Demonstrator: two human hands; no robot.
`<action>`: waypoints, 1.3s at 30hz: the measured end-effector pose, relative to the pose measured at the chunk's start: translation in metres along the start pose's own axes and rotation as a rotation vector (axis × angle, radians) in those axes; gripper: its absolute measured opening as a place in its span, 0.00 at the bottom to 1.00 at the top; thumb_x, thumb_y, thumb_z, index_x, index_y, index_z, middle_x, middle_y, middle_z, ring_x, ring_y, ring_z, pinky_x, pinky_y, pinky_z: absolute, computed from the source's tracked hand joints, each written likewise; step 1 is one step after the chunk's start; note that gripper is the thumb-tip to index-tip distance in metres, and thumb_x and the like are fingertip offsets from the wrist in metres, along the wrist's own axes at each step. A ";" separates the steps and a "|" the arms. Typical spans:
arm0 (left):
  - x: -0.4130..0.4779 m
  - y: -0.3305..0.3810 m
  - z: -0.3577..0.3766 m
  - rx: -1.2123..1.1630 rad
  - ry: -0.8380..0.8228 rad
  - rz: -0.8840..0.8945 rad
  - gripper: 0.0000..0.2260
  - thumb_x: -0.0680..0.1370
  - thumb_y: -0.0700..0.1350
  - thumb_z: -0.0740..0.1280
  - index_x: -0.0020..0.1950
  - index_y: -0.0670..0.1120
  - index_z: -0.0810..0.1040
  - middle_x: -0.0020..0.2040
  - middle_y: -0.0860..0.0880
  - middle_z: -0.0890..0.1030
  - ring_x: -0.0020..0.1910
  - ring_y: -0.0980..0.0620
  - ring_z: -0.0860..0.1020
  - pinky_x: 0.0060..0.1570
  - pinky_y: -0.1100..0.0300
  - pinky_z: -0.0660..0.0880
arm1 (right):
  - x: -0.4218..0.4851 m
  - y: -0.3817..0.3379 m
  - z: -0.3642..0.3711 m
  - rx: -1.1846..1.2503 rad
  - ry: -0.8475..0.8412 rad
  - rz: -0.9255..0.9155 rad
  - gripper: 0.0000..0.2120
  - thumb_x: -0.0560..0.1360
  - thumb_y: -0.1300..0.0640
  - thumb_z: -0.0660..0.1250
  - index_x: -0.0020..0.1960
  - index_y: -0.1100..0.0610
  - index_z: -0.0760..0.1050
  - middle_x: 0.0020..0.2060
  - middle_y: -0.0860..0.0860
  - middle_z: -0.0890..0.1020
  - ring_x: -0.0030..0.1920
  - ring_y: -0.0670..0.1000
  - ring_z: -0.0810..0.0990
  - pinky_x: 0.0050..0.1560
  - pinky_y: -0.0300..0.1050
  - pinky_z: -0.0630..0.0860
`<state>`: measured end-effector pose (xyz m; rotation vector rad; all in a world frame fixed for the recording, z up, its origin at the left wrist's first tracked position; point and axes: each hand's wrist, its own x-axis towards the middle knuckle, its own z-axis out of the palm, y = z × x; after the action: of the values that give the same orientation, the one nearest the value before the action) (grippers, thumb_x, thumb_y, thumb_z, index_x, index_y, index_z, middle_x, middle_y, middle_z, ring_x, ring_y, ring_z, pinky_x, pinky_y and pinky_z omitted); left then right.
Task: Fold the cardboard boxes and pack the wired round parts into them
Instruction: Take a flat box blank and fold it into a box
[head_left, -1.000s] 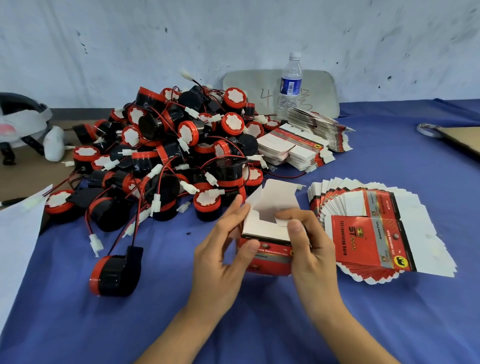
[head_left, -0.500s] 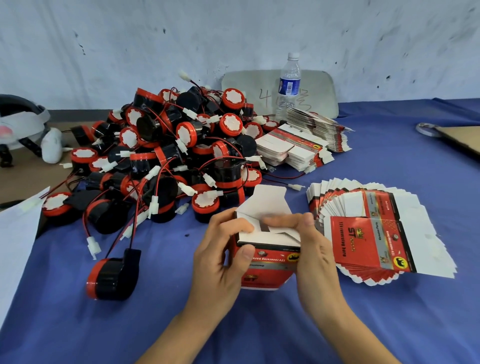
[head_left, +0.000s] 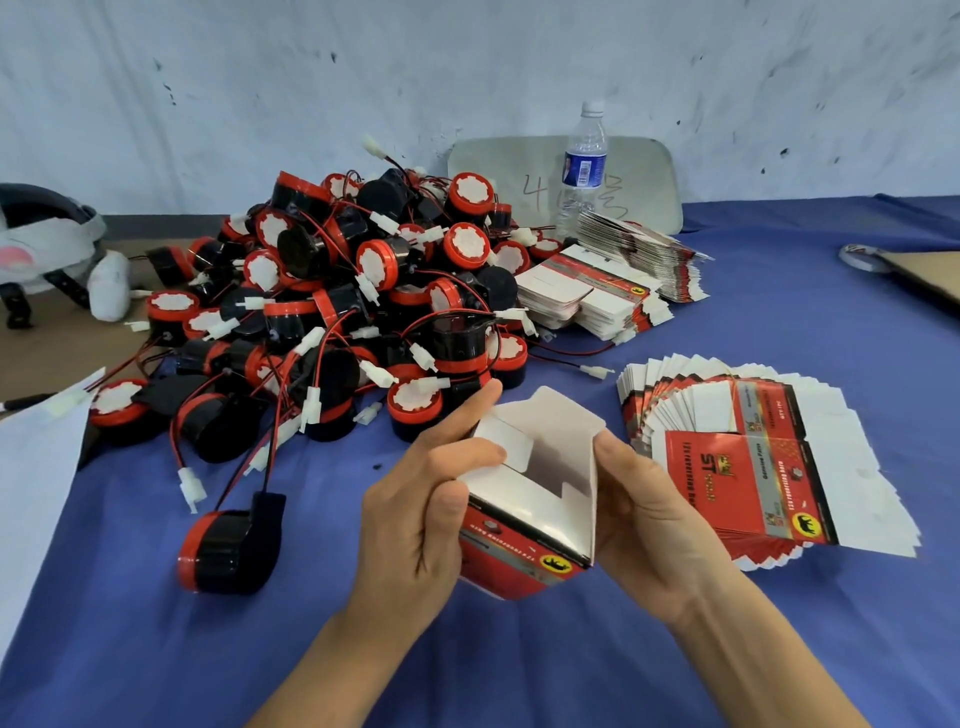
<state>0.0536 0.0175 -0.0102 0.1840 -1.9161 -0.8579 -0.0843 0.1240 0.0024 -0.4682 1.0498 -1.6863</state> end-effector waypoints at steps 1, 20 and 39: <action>0.000 0.001 0.000 -0.010 0.000 0.007 0.19 0.84 0.58 0.48 0.54 0.50 0.75 0.70 0.59 0.72 0.59 0.59 0.78 0.44 0.63 0.75 | 0.000 -0.002 -0.001 0.002 -0.046 0.002 0.59 0.51 0.41 0.83 0.66 0.75 0.60 0.60 0.69 0.74 0.56 0.62 0.76 0.62 0.63 0.71; -0.012 0.029 0.026 -0.109 -0.104 -0.373 0.20 0.68 0.61 0.66 0.59 0.68 0.67 0.76 0.63 0.54 0.74 0.58 0.62 0.62 0.63 0.68 | -0.008 0.002 0.015 0.079 -0.187 -0.139 0.30 0.59 0.41 0.80 0.59 0.50 0.81 0.47 0.48 0.85 0.45 0.46 0.83 0.44 0.40 0.80; -0.008 0.033 0.024 0.018 -0.046 -0.017 0.19 0.71 0.43 0.62 0.62 0.50 0.71 0.72 0.57 0.66 0.70 0.55 0.69 0.60 0.67 0.70 | -0.017 -0.002 0.018 -0.127 -0.263 -0.325 0.20 0.62 0.62 0.74 0.49 0.46 0.74 0.59 0.46 0.78 0.43 0.47 0.80 0.38 0.42 0.78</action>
<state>0.0453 0.0571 -0.0018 0.1935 -1.9680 -0.8636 -0.0660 0.1321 0.0173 -0.9586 0.9250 -1.7835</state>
